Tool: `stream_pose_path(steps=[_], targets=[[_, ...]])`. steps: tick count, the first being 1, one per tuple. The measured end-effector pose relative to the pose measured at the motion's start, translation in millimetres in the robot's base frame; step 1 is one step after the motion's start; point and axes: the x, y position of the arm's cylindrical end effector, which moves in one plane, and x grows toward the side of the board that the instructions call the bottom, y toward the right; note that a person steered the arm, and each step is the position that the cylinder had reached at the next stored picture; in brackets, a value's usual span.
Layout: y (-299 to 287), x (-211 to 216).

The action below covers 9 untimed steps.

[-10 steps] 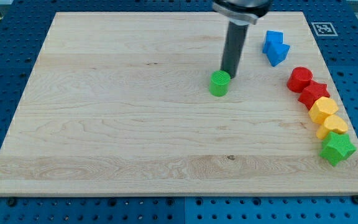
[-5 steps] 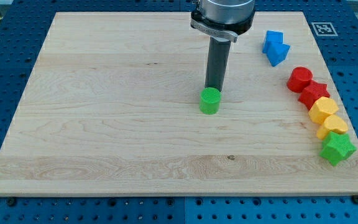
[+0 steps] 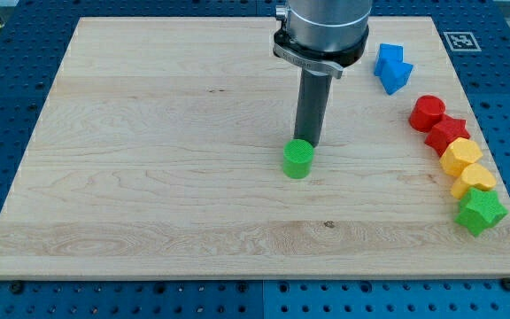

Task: Move green circle to bottom center

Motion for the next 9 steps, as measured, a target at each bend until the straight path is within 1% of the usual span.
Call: stream_pose_path(steps=[2,5,8,9], targets=[[0.9,34.2],[-4.9,39.8],[-13.3,62.3],[-30.0,72.8]])
